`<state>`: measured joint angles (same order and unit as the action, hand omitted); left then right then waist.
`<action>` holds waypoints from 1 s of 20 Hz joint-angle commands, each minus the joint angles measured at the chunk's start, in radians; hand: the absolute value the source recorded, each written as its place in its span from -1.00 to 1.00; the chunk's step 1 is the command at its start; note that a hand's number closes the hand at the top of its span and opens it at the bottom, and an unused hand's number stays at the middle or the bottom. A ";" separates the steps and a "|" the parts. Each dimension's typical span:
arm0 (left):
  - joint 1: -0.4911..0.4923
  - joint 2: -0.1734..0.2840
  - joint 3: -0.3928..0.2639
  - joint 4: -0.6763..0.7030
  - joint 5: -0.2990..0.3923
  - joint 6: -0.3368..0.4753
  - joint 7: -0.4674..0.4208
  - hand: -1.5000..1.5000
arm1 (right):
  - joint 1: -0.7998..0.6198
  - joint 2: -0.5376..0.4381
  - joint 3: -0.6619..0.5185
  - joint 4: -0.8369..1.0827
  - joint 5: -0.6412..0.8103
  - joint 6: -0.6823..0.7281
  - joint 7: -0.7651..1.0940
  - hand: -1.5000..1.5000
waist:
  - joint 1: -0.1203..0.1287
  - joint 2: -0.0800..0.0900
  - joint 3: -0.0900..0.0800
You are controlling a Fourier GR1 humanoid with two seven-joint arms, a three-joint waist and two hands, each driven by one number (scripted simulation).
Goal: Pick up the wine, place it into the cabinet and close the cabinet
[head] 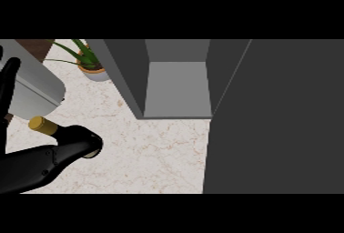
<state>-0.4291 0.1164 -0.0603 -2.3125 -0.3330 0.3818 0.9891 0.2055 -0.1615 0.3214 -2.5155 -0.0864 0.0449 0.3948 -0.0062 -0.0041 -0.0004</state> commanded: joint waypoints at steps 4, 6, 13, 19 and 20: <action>0.091 0.078 0.135 -0.027 0.129 -0.069 -0.053 -1.00 | 0.024 -0.026 -0.040 -0.220 -0.086 -0.008 0.113 -1.00 | 0.001 0.001 -0.001; 0.135 0.086 0.149 -0.045 0.135 -0.075 -0.065 -1.00 | 0.020 -0.039 -0.021 -0.259 -0.093 -0.014 0.170 -1.00 | 0.003 0.000 -0.001; 0.174 0.105 0.254 0.026 0.232 -0.095 -0.121 -1.00 | 0.031 -0.028 0.035 -0.268 -0.047 -0.021 0.154 -1.00 | -0.007 -0.001 -0.001; 0.296 0.082 0.305 0.046 0.319 -0.144 -0.220 -1.00 | 0.013 -0.007 0.029 -0.240 -0.035 -0.046 0.131 -1.00 | -0.002 0.000 -0.001; 0.250 0.086 0.299 0.093 0.308 -0.134 -0.223 -1.00 | -0.034 -0.013 0.025 -0.243 -0.027 -0.057 0.182 -1.00 | -0.003 0.002 -0.001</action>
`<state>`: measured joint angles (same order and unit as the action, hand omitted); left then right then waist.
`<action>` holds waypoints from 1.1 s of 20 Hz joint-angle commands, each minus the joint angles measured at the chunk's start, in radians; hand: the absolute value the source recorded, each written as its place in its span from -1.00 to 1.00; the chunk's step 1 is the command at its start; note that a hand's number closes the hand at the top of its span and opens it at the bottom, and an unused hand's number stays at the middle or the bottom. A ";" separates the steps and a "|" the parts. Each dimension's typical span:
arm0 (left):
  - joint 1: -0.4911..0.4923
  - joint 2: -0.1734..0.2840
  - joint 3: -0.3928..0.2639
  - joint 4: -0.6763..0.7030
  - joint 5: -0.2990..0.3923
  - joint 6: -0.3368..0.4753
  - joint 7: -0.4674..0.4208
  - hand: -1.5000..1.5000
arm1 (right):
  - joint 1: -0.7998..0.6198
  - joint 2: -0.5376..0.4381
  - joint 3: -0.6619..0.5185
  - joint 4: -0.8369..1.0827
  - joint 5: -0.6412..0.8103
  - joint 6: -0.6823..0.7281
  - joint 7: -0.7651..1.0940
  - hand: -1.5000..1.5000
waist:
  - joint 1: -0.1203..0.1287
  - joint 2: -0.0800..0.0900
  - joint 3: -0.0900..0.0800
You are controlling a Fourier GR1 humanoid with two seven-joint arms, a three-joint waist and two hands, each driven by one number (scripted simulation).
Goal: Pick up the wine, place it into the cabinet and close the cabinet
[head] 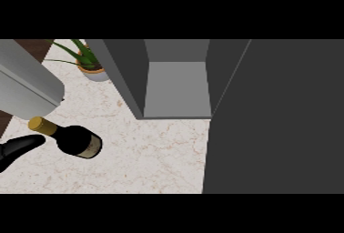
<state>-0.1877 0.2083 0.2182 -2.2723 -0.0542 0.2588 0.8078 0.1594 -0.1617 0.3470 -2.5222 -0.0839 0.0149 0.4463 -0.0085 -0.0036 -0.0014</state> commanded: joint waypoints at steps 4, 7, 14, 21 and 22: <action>0.204 -0.082 0.053 0.088 0.100 -0.063 -0.246 -1.00 | 0.032 -0.004 0.044 -0.226 -0.008 -0.033 0.107 -1.00 | 0.003 -0.001 -0.002; 0.136 -0.063 0.038 0.164 0.069 -0.058 -0.225 -1.00 | 0.005 -0.021 0.027 -0.263 -0.012 -0.036 0.140 -1.00 | -0.007 0.001 0.000; 0.184 -0.054 0.082 0.319 0.157 -0.163 -0.392 -1.00 | -0.025 -0.021 0.012 -0.244 -0.029 -0.058 0.167 -1.00 | -0.003 0.001 0.000; 0.181 -0.060 0.119 0.510 0.149 -0.183 -0.547 -1.00 | 0.008 -0.036 0.027 -0.290 -0.016 -0.069 0.181 -1.00 | -0.014 0.000 -0.001; 0.213 -0.115 0.080 0.526 0.113 -0.166 -0.609 -1.00 | 0.017 -0.039 0.021 -0.274 -0.024 -0.053 0.134 -1.00 | -0.014 0.000 0.000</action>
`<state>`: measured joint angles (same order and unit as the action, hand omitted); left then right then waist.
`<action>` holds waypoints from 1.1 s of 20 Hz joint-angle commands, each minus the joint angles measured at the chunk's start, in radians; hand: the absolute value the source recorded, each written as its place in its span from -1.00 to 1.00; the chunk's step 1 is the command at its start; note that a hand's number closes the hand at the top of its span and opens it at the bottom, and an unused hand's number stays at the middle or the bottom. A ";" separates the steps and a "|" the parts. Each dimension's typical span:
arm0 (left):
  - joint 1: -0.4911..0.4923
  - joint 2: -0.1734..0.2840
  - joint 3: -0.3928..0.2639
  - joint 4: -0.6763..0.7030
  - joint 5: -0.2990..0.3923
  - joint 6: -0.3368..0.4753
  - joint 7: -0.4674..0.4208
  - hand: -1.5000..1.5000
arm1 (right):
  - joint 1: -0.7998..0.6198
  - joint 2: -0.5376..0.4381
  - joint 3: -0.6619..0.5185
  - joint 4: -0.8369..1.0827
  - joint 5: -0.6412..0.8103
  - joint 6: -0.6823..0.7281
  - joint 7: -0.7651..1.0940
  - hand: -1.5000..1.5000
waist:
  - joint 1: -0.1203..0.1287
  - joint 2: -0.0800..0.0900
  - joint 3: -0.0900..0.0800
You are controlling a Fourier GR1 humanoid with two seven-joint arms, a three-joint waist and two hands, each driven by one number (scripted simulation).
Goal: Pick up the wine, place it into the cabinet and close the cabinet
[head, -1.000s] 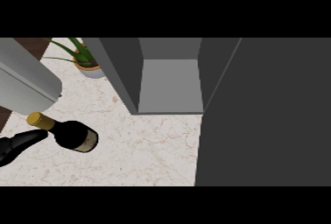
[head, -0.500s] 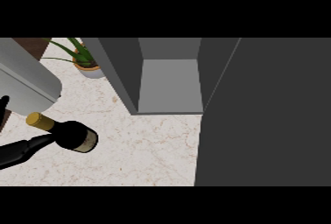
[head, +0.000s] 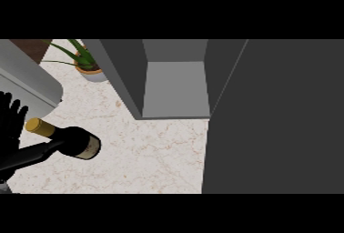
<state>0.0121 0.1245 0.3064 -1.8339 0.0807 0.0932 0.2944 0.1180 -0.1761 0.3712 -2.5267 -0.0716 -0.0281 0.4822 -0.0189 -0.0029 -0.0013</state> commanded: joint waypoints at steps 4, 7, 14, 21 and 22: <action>0.001 0.032 0.056 0.158 0.027 -0.046 -0.109 -1.00 | 0.097 -0.026 0.006 -0.257 -0.029 -0.006 0.075 -1.00 | 0.003 -0.001 0.001; 0.043 0.011 0.063 0.225 0.030 -0.066 -0.199 -1.00 | 0.119 -0.029 0.017 -0.243 -0.020 0.004 0.038 -1.00 | 0.002 -0.001 0.000; -0.032 0.015 0.067 0.394 0.023 -0.067 -0.254 -1.00 | 0.097 -0.050 -0.026 -0.284 -0.062 0.004 0.087 -1.00 | -0.004 0.000 0.000; -0.098 0.008 0.063 0.572 0.016 -0.089 -0.389 -1.00 | 0.114 -0.055 -0.036 -0.237 -0.077 0.027 0.017 -1.00 | -0.003 0.002 0.001; -0.051 0.055 0.084 0.533 0.045 -0.142 -0.346 -1.00 | 0.124 -0.048 -0.014 -0.278 -0.063 0.005 0.052 -1.00 | 0.000 -0.001 0.001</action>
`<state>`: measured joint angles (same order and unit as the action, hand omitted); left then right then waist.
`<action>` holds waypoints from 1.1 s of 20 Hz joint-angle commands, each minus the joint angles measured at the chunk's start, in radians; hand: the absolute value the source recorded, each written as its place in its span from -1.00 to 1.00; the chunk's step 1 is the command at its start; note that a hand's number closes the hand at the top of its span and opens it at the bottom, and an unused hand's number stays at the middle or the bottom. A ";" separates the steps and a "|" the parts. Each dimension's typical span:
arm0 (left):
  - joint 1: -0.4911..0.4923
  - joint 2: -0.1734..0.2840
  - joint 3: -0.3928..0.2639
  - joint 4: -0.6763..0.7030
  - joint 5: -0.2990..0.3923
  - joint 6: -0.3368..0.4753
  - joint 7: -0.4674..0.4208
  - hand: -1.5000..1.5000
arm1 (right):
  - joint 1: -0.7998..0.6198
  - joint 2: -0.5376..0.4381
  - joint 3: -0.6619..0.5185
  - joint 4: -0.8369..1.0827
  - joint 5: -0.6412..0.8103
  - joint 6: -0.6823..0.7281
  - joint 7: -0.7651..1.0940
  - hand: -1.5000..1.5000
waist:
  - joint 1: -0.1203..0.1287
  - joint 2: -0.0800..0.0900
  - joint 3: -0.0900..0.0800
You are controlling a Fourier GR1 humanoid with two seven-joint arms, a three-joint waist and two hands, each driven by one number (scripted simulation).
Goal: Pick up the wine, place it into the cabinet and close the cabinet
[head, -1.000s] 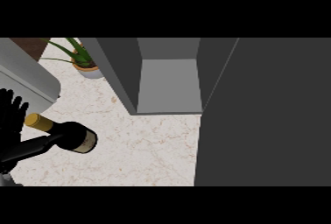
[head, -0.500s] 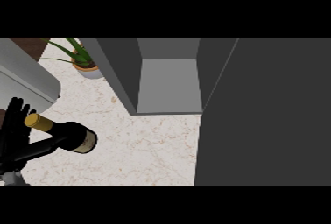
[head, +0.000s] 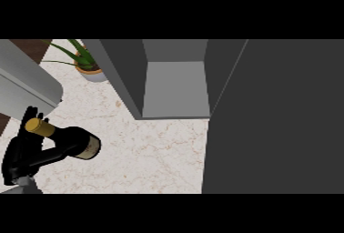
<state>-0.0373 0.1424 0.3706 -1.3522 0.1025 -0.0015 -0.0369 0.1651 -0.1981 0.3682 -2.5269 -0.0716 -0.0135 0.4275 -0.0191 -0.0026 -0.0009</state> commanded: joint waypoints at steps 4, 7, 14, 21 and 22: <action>0.012 0.000 -0.001 0.178 -0.006 -0.063 -0.154 -1.00 | 0.050 -0.034 -0.057 -0.233 -0.119 0.011 0.094 -1.00 | 0.006 0.002 0.000; 0.044 -0.023 -0.008 0.165 -0.012 -0.053 -0.180 -1.00 | 0.073 -0.028 0.004 -0.271 -0.048 -0.007 0.099 -1.00 | 0.004 -0.001 0.000; -0.025 -0.019 0.035 0.273 0.051 -0.074 -0.223 -1.00 | 0.083 -0.032 -0.030 -0.241 -0.089 0.007 0.075 -1.00 | 0.004 0.000 0.001; -0.101 -0.021 0.083 0.401 0.119 -0.102 -0.281 -1.00 | 0.032 -0.031 -0.010 -0.263 -0.057 -0.024 0.134 -1.00 | 0.003 0.000 -0.001; -0.129 -0.049 0.079 0.475 0.099 -0.077 -0.344 -1.00 | 0.038 -0.023 -0.014 -0.245 -0.066 -0.020 0.101 -1.00 | -0.004 0.002 -0.001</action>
<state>-0.1122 0.0935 0.4207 -0.9731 0.1732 -0.0703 -0.3337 0.1617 -0.2009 0.3764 -2.5267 -0.0729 -0.0237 0.4293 -0.0189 -0.0022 -0.0014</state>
